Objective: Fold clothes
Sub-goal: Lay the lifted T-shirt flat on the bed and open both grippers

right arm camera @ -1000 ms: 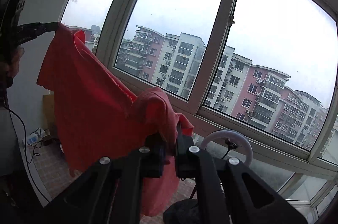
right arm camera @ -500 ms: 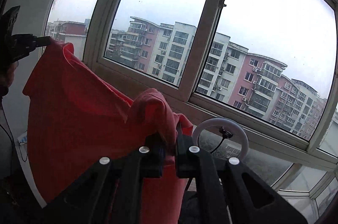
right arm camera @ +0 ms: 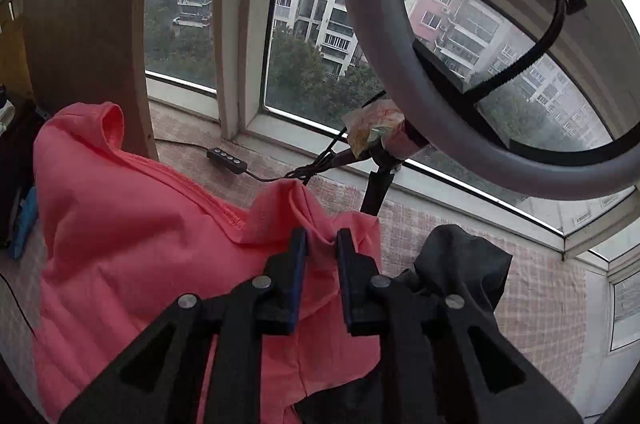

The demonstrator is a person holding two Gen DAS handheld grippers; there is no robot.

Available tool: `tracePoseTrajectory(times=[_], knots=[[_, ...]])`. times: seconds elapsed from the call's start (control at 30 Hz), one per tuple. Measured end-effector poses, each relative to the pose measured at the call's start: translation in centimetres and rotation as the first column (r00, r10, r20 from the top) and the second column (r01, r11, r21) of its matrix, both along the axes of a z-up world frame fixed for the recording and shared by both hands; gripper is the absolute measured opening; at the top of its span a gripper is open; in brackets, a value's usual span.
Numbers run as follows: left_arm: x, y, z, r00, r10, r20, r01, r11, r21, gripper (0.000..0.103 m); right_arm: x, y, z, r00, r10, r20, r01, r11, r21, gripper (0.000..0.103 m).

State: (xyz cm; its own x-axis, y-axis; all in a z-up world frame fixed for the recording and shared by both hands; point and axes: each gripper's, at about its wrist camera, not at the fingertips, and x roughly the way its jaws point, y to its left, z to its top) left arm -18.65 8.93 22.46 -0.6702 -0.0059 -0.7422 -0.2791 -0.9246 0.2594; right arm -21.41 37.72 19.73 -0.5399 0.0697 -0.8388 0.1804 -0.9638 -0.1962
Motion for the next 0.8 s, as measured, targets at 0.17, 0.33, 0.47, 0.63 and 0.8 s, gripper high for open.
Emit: tracePoseTrajectory(times=[0.17,0.33,0.47,0.63,0.8], knots=[[2.4,-0.3,-2.5,0.997,-0.068,0.043,0.066,0.997,0.046,0.006,3.6,5.3,-1.9,1.0,-0.021,0.006,0.022,0.992,-0.124,0.019],[9.0,-4.0,-0.1,0.992,-0.124,0.017,0.122,0.989,0.081,0.014,11.2,11.7,3.6,0.996,-0.031,-0.089,-0.011,0.899,-0.439,0.022],[14.8,-7.6,0.8,0.993,-0.113,0.037,0.108,0.987,0.118,0.024,19.3,15.0,7.5,0.984,-0.027,-0.177,-0.072,0.846,-0.528,0.039],[22.8,-10.4,-0.7,0.993,-0.069,0.1,0.057,0.992,0.111,0.031,28.7,15.0,6.2,0.989,-0.016,-0.15,-0.056,0.887,-0.457,0.046],[30.6,-9.6,-7.7,0.953,-0.104,0.283,0.052,0.982,0.184,0.032,34.9,11.8,-3.9,0.997,-0.016,0.079,0.045,0.923,-0.381,0.047]])
